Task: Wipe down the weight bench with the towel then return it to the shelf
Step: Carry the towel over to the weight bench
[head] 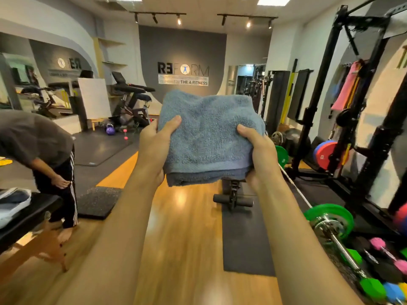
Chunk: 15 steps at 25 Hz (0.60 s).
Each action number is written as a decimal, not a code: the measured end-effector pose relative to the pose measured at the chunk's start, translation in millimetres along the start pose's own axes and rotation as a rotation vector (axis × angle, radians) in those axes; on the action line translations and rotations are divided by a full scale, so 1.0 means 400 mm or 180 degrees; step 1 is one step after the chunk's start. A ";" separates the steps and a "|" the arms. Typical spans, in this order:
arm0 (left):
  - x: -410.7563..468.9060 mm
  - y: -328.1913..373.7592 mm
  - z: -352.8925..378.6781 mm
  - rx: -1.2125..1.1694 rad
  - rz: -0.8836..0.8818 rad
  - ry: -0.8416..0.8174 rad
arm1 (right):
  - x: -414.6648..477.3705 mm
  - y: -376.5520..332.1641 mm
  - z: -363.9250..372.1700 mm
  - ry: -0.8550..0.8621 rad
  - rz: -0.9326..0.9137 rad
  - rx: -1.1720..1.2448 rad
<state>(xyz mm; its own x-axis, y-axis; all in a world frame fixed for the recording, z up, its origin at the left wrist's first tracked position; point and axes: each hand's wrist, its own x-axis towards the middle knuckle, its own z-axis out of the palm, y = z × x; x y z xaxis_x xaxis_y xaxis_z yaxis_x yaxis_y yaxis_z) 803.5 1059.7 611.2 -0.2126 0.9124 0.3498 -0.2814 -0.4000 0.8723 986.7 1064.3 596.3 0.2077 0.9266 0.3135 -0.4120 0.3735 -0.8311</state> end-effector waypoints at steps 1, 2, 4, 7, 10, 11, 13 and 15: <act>0.119 -0.041 0.016 0.0026 0.0015 0.0057 | 0.130 0.047 0.011 -0.0007 0.0019 0.0020; 0.240 -0.079 0.025 0.0061 0.0007 0.0135 | 0.256 0.091 0.030 -0.0022 0.0057 0.0014; 0.435 -0.138 0.038 0.0160 -0.0013 0.0216 | 0.453 0.158 0.063 -0.0095 0.0081 0.0035; 0.776 -0.279 0.046 0.0198 0.0052 0.0235 | 0.796 0.303 0.097 -0.0230 0.0134 0.0049; 1.130 -0.453 0.046 0.0072 0.0111 0.0127 | 1.134 0.465 0.119 -0.0322 0.0114 -0.0102; 1.240 -0.499 0.049 0.0054 0.0113 0.0099 | 1.239 0.506 0.123 -0.0348 0.0152 -0.0158; 1.462 -0.586 0.068 0.0015 0.0140 0.0068 | 1.451 0.572 0.131 -0.0414 0.0246 -0.0258; 1.694 -0.673 0.104 -0.0041 0.0112 0.0003 | 1.677 0.629 0.137 -0.0406 0.0306 -0.0365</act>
<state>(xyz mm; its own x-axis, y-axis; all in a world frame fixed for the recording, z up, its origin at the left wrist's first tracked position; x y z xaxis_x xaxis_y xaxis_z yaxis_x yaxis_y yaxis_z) 773.9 1789.1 627.7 -0.2233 0.8977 0.3798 -0.2857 -0.4328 0.8550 973.7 1782.3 622.9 0.0552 0.9585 0.2799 -0.3193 0.2825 -0.9046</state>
